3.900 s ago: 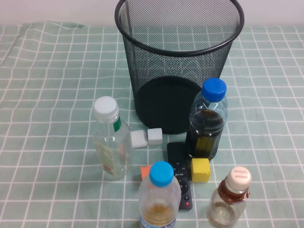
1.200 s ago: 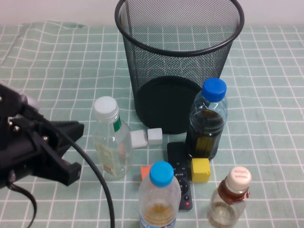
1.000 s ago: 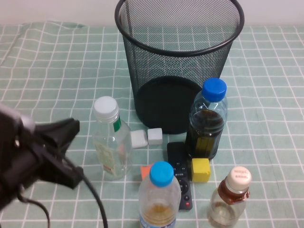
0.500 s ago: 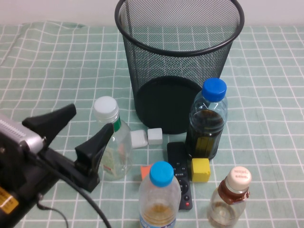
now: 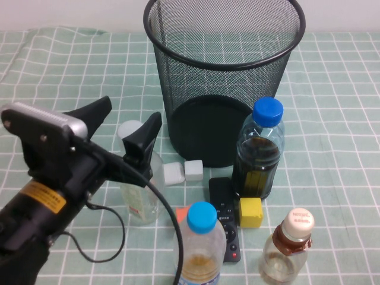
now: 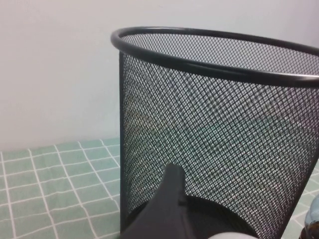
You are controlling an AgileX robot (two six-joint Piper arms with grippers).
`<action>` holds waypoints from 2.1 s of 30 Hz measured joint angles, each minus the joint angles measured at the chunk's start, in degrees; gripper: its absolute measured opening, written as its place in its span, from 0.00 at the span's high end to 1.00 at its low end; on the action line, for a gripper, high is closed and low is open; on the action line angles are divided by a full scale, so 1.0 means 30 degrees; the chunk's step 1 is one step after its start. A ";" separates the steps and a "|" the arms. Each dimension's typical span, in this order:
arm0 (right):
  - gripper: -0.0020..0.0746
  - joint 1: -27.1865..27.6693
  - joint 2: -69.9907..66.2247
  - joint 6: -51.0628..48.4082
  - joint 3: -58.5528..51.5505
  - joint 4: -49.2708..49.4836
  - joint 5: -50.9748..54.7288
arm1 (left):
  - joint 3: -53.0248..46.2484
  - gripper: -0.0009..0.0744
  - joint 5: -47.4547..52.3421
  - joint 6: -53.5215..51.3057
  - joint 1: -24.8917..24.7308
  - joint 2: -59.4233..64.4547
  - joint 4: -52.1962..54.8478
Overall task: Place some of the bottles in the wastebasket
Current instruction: Pick up a bottle from the table with left arm, then place the bottle in the trash can
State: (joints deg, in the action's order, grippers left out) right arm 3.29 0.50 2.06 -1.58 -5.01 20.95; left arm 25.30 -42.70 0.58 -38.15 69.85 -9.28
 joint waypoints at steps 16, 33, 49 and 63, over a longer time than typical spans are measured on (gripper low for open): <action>0.98 0.0000 0.0032 0.0000 0.0000 0.0000 0.0000 | 0.0524 0.16 -0.0043 -0.0057 0.0000 0.3419 -0.0079; 0.98 0.0000 0.0083 0.0000 0.0000 0.0000 0.0000 | 0.1936 0.55 0.9016 -0.2784 0.0209 -0.0918 -0.1342; 0.98 0.0000 0.0083 0.0000 0.0000 0.0000 0.0000 | 1.4759 0.55 2.8464 -0.4231 0.5280 -0.2223 -0.1361; 0.98 0.0000 0.0083 0.0000 0.0000 0.0000 0.0000 | 3.0934 0.55 3.3134 -0.6708 0.5300 0.6389 -0.3157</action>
State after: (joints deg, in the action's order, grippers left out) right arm 3.29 0.75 2.06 -1.58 -5.01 20.95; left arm 118.10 56.71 -19.54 -22.25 89.01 -18.75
